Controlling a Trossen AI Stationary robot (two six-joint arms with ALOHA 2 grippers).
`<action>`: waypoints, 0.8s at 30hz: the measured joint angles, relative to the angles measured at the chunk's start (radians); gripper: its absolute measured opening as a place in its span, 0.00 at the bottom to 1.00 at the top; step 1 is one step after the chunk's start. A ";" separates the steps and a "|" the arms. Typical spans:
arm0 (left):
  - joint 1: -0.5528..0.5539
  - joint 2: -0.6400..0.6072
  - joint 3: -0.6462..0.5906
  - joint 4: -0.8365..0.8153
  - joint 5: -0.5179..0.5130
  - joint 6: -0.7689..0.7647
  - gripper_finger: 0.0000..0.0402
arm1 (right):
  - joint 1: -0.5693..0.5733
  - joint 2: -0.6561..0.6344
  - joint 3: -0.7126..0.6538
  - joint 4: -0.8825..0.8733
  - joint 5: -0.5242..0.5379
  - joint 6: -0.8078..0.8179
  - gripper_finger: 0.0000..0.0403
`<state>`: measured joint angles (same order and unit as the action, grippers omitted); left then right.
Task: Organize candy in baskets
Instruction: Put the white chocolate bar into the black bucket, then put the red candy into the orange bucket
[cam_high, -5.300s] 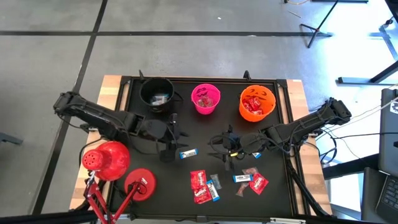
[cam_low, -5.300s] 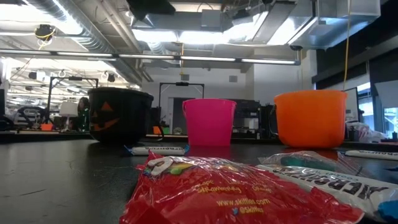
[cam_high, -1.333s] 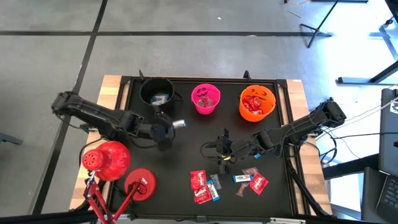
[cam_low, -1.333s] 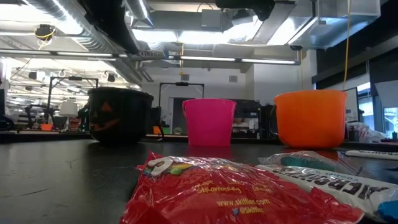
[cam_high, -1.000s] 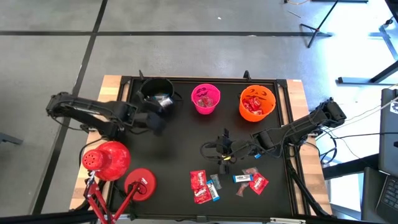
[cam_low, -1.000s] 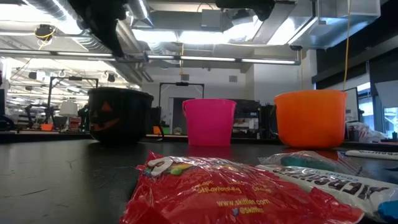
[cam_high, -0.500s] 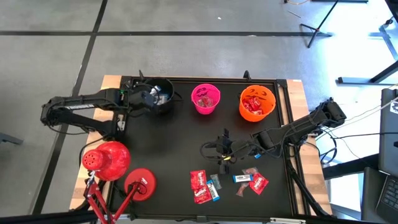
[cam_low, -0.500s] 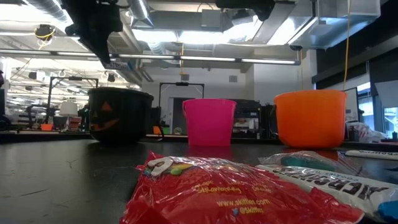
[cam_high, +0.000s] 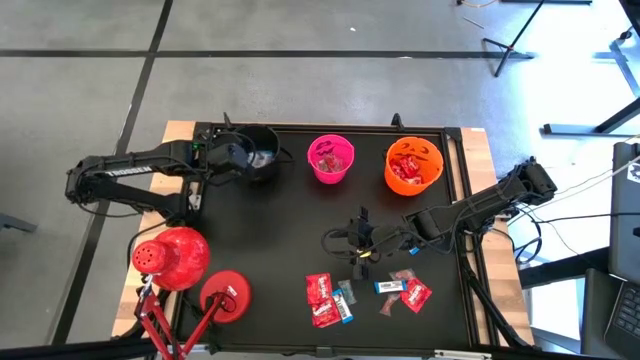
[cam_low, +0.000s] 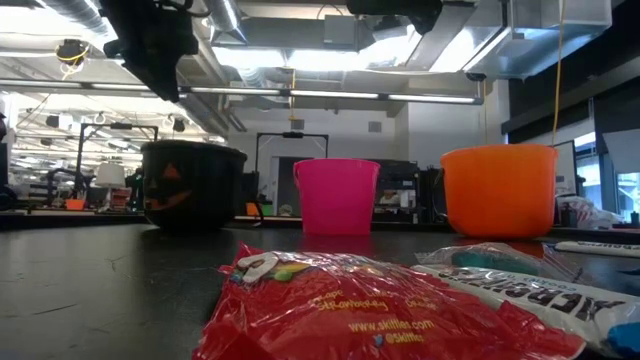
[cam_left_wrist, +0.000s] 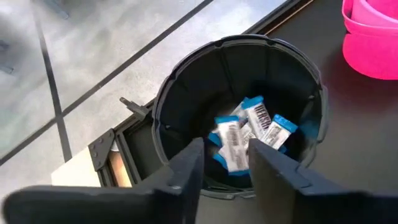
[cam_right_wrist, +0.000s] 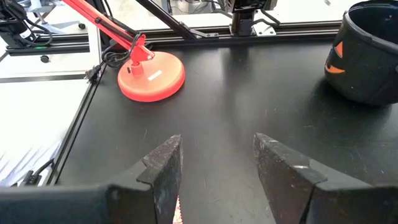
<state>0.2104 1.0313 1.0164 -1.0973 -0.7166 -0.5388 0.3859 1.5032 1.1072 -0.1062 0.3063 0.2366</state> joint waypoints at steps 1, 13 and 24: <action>0.000 0.000 0.000 -0.001 0.000 0.001 0.32 | 0.000 0.000 0.000 0.000 0.000 0.000 0.48; -0.101 0.000 0.000 0.141 0.329 0.242 0.39 | 0.000 0.000 0.000 -0.001 0.000 -0.003 0.48; -0.418 0.009 0.000 0.345 0.382 0.186 0.37 | 0.001 0.017 0.000 -0.007 -0.077 0.043 0.48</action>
<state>-0.2075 1.0405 1.0164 -0.7524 -0.3348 -0.3527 0.3866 1.5199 1.1074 -0.1137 0.2296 0.2797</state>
